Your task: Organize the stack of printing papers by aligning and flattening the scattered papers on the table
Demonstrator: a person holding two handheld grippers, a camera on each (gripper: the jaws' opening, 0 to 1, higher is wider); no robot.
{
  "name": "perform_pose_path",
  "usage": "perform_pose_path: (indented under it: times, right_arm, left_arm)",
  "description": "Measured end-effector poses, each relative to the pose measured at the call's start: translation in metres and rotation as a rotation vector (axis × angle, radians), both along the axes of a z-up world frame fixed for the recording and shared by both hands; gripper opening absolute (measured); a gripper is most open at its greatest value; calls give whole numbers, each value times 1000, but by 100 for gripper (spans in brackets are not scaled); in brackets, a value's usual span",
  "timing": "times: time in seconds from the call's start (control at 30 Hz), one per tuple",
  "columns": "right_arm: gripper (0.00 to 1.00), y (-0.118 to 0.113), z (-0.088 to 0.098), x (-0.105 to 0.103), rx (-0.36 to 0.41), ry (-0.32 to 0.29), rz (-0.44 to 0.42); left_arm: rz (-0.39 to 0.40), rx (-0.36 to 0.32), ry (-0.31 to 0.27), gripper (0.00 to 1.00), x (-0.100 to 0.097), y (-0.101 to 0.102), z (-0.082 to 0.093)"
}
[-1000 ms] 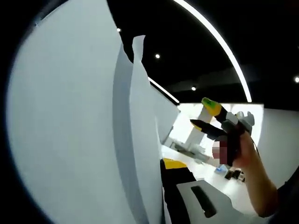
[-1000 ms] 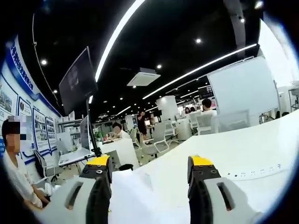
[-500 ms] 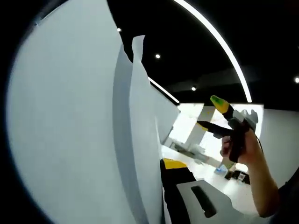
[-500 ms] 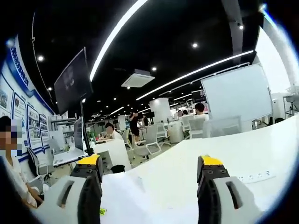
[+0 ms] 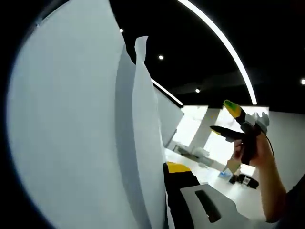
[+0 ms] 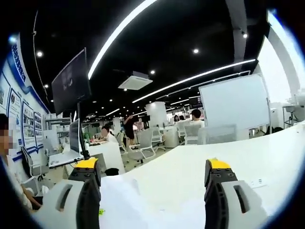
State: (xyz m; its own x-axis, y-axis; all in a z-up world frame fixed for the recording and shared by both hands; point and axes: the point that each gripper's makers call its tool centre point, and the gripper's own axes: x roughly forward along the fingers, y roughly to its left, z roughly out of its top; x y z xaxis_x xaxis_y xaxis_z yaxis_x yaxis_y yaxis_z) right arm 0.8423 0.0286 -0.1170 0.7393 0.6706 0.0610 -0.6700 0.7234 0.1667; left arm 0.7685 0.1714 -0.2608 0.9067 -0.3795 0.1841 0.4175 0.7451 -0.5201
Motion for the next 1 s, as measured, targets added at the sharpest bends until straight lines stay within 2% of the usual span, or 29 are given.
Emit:
perform_pose_path:
  times: [0.23, 0.27, 0.47, 0.6, 0.67, 0.77, 1.0]
  right_arm:
    - [86, -7, 0, 4, -12, 3, -34]
    - [86, -21, 0, -4, -9, 0, -42]
    - [87, -32, 0, -5, -11, -12, -70]
    - [87, -38, -7, 2, -40, -11, -99]
    - [87, -57, -10, -5, -43, -8, -117]
    - [87, -69, -14, -5, -38, 1, -132]
    - [87, -83, -27, -4, -39, 21, -155]
  left_arm:
    - [-3, -3, 1, 6, 0, -1, 0]
    - [-3, -4, 1, 6, -1, -1, 0]
    - [-5, -10, 4, 6, 0, -1, 0]
    - [-5, -15, 5, 6, 1, -1, 1]
    - [-5, -15, 5, 6, 1, 0, 1]
    - [-5, -13, 6, 6, 2, -1, 1]
    - [-4, -3, 7, 6, 3, -1, 0]
